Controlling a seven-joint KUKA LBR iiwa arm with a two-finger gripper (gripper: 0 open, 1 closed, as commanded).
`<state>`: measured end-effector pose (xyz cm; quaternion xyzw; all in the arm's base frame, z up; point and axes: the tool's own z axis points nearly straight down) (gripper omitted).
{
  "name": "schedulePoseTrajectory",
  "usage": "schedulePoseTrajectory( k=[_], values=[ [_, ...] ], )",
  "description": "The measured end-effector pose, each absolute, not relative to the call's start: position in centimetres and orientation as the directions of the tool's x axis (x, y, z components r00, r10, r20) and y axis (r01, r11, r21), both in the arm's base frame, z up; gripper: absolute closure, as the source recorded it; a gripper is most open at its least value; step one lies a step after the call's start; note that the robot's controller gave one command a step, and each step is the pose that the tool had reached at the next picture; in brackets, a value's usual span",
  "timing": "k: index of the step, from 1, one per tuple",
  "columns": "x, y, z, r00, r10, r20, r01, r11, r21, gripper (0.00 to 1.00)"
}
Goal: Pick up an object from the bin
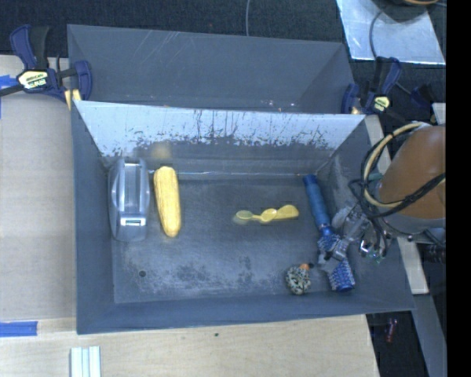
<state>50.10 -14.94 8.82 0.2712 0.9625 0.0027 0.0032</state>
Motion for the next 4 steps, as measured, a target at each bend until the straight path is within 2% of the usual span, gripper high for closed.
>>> schedulePoseTrajectory(
  k=[1,2,3,4],
  values=[
    [50.7,-14.0,8.3,-0.705,0.71,0.0,0.709,0.704,0.018,0.0],
    [50.8,-14.7,7.6,-0.835,0.551,-0.003,0.551,0.835,0.017,0.0],
    [50.0,-14.5,9.9,-0.752,0.659,-0.002,0.659,0.752,0.017,0.0],
    [50.8,-14.1,7.2,-0.752,0.659,0.004,0.659,0.751,0.027,1.0]
  ],
)
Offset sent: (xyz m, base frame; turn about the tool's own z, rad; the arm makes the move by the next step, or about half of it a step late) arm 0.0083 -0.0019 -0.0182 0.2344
